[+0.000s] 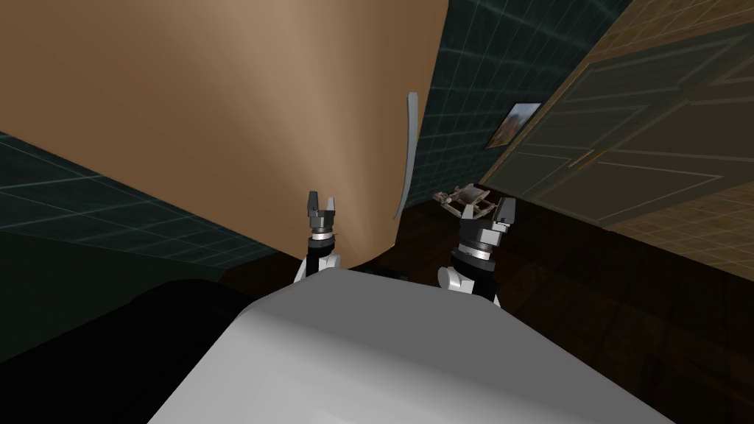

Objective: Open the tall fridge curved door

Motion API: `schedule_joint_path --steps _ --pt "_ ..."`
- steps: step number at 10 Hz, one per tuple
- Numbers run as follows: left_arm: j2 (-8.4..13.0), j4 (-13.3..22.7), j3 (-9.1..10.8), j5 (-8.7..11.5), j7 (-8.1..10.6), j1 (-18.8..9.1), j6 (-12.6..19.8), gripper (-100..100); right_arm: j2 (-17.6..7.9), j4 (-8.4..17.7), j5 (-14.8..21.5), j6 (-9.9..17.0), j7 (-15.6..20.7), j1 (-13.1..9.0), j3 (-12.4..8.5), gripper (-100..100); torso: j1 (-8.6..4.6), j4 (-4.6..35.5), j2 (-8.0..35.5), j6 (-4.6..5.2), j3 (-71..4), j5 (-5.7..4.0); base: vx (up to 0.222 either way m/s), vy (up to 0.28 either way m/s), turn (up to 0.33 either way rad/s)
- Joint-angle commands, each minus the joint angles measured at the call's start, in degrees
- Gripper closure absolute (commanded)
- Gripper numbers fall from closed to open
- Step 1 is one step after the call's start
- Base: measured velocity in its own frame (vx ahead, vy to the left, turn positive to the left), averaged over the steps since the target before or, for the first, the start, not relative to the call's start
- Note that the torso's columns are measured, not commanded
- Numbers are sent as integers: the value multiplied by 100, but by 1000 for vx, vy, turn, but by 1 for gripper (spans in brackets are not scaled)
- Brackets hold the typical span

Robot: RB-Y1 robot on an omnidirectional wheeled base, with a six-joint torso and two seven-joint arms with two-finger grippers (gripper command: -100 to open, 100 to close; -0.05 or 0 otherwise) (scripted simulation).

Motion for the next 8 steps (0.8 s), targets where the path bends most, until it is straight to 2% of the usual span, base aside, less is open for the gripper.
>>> schedule_joint_path --steps 1,8 --pt "0 0 0 0 0 0 0 0 0 0 0 0 0 0 0 0 0 235 232 0 -467 0 0 0 0" --pt "0 -2 0 0 0 0 -1 0 0 -2 0 -1 0 0 0 0 0 3114 3116 0 -6227 0 0 0 0"
